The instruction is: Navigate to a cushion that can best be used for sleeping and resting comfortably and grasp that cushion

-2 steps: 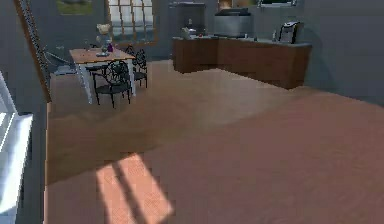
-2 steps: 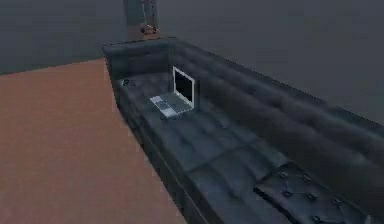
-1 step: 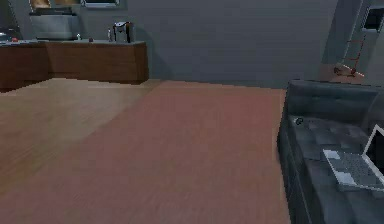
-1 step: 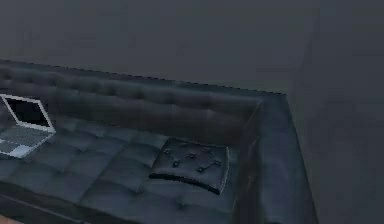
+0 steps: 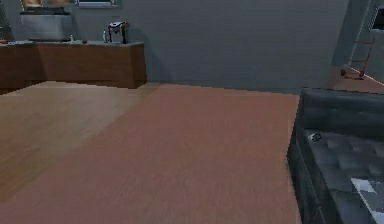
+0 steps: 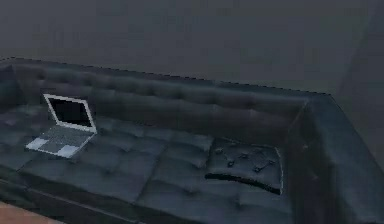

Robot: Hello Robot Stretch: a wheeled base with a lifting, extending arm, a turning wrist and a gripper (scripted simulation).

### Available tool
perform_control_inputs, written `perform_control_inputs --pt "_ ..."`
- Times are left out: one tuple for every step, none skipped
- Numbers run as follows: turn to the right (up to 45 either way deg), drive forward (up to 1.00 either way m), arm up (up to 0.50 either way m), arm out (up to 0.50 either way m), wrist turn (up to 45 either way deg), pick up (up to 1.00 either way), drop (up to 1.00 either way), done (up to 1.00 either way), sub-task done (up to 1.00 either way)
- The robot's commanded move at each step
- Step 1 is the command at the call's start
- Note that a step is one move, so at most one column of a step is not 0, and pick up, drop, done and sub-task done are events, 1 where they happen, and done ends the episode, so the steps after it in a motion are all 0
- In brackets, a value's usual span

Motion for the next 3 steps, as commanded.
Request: perform_control_inputs --pt "18.0 0.0 0.0 0.0 0.0 0.0 0.0 0.0 0.0" --pt "0.0 0.0 0.5 0.0 0.0 0.0 0.0 0.0 0.0" --pt "0.0 0.0 0.14 0.0 0.0 0.0 0.0 0.0 0.0"
